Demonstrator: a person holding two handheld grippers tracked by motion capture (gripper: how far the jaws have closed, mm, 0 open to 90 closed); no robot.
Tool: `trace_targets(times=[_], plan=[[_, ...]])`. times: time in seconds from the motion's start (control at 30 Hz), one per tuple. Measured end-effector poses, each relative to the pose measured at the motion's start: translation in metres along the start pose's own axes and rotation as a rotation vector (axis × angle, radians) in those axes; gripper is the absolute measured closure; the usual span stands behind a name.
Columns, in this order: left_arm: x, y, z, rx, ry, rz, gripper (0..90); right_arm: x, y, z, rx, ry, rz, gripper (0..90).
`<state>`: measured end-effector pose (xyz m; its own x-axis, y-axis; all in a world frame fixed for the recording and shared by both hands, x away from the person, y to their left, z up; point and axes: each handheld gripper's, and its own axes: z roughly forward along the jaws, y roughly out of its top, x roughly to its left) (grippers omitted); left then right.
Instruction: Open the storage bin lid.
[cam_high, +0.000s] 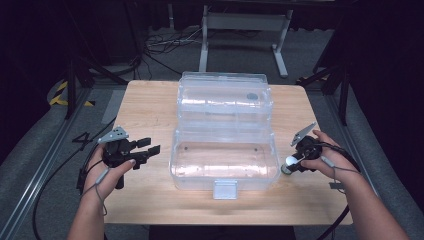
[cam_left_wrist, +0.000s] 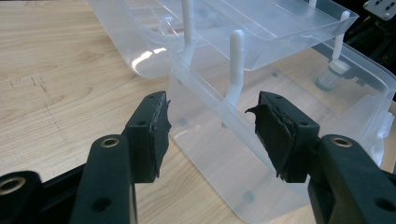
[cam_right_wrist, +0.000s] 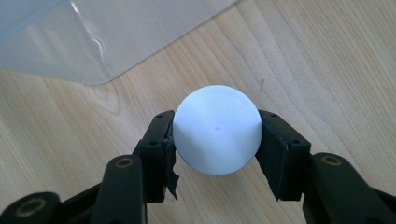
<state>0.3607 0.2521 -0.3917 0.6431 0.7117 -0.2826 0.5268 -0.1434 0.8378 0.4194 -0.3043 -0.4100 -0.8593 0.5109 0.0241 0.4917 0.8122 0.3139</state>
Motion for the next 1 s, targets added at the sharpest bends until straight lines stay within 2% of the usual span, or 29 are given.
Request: trace_targets(times=[0.67,1.0], plan=[[0.000,0.000,-0.001,0.000,0.000,-0.008,45.3,0.011,0.012,-0.032,-0.015,0.014,-0.095,50.4],[0.001,-0.001,0.000,0.001,0.000,-0.009,45.2,0.018,0.017,-0.049,-0.005,0.013,-0.140,50.4]])
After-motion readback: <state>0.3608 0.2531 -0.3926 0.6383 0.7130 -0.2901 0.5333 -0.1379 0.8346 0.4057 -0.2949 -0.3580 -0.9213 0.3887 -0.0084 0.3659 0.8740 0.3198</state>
